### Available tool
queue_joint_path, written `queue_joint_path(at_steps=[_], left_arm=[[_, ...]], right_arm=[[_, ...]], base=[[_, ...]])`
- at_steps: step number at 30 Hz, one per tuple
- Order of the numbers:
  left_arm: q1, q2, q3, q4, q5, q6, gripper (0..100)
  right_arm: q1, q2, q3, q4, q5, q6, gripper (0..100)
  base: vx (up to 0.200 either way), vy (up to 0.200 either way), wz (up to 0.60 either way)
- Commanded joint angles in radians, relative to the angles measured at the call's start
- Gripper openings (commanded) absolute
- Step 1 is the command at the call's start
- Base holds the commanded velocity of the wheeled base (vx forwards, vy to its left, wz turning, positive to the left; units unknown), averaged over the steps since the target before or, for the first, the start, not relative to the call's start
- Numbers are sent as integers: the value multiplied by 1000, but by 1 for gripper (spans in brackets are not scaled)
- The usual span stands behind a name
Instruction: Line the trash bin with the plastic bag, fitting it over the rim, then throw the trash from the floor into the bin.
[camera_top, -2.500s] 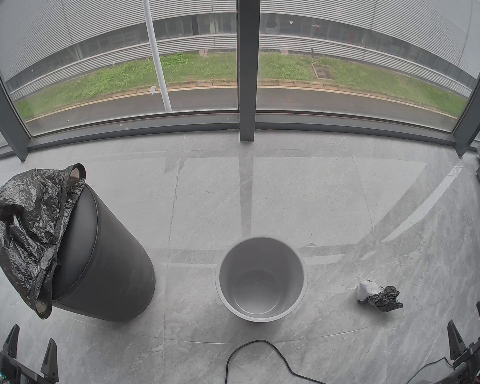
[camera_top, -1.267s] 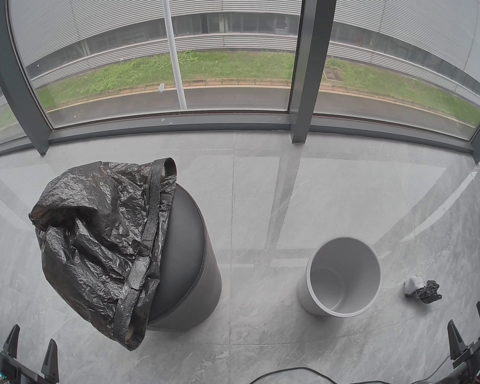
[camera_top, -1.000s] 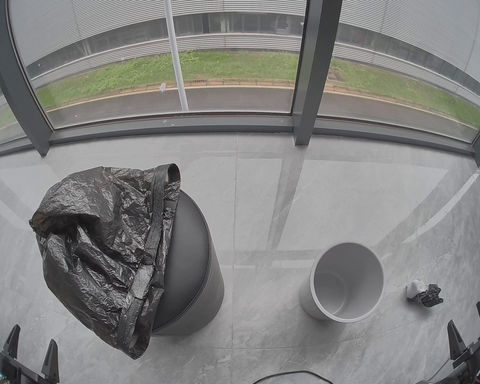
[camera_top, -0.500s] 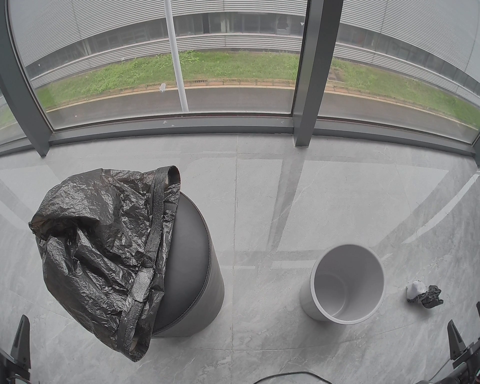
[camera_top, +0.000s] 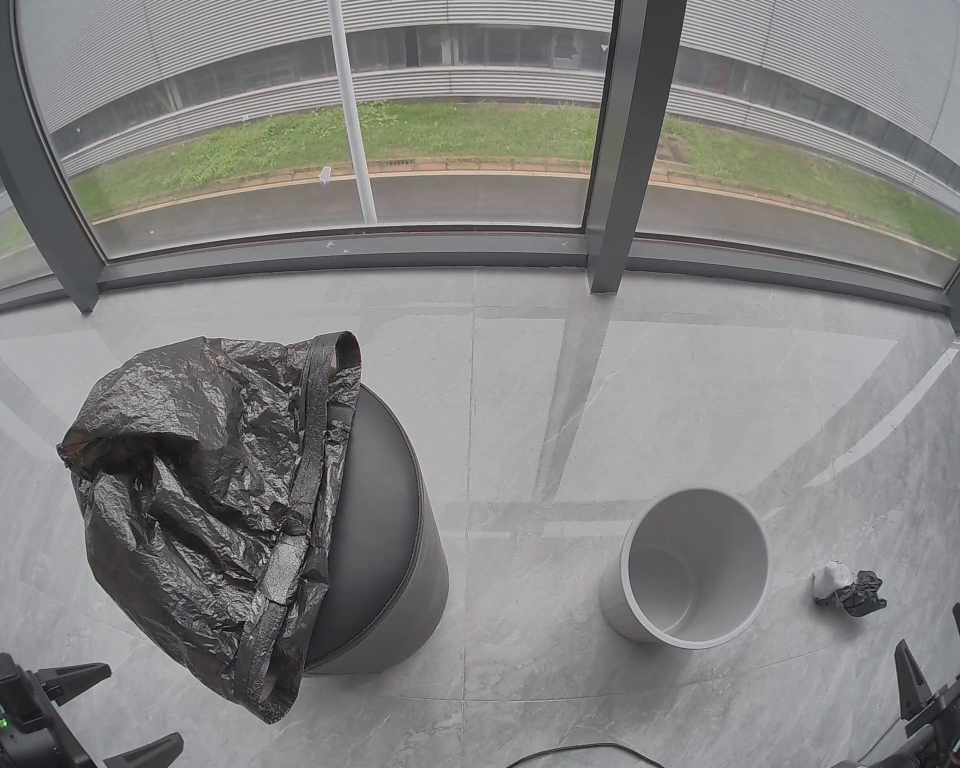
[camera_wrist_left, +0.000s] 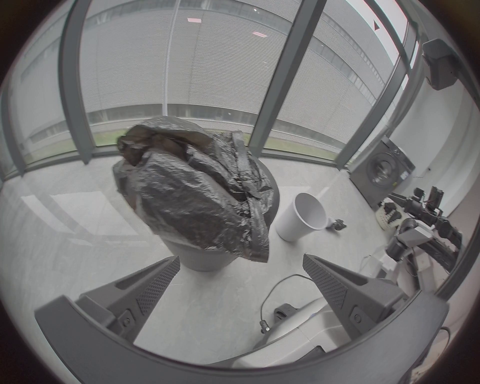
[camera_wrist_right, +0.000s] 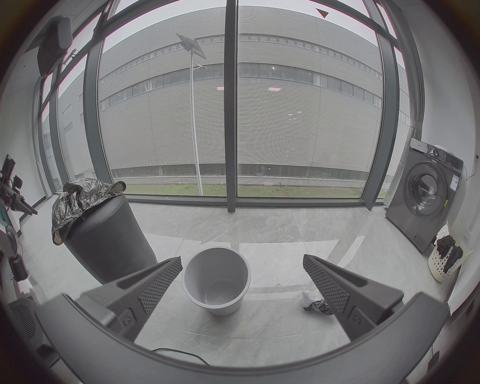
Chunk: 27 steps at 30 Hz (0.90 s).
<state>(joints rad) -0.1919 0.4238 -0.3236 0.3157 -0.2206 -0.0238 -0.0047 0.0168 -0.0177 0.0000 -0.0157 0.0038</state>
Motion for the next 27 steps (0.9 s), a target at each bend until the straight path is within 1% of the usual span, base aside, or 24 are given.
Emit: queue_joint_path(at_steps=[1,2,3,6,10,15,20,23,26,27], left_arm=[[-109,222,-37,-69,-54,-4,100],[-112,227,-37,-72,-55,-4,100],[-149,274,-41,-104,-55,-2,100],[-212,334,-43,-136,-55,-4,100],[-259,398,-45,-141,-49,-5,100],[-264,486,-45,-141,-45,-27,100],[-264,536,-52,-144,-42,-45,100],[-262,566,-63,-142,-36,-100,100],[-264,595,-80,-142,-8,-160,100],[-264,595,-80,-142,-8,-160,100]], right_arm=[[0,-12,16,0,0,1,100],[0,-12,16,0,0,1,100],[0,-12,16,0,0,1,100],[0,-12,16,0,0,2,100],[0,-12,16,0,0,10,100],[0,-12,16,0,0,10,100],[0,-12,16,0,-1,10,100],[0,-12,16,0,-1,10,100],[0,-12,16,0,-1,12,100],[0,-12,16,0,-1,12,100]], base=[[0,0,0],[0,0,0],[0,0,0],[0,0,0],[0,0,0],[0,0,0],[0,0,0],[0,0,0],[0,0,0],[0,0,0]])
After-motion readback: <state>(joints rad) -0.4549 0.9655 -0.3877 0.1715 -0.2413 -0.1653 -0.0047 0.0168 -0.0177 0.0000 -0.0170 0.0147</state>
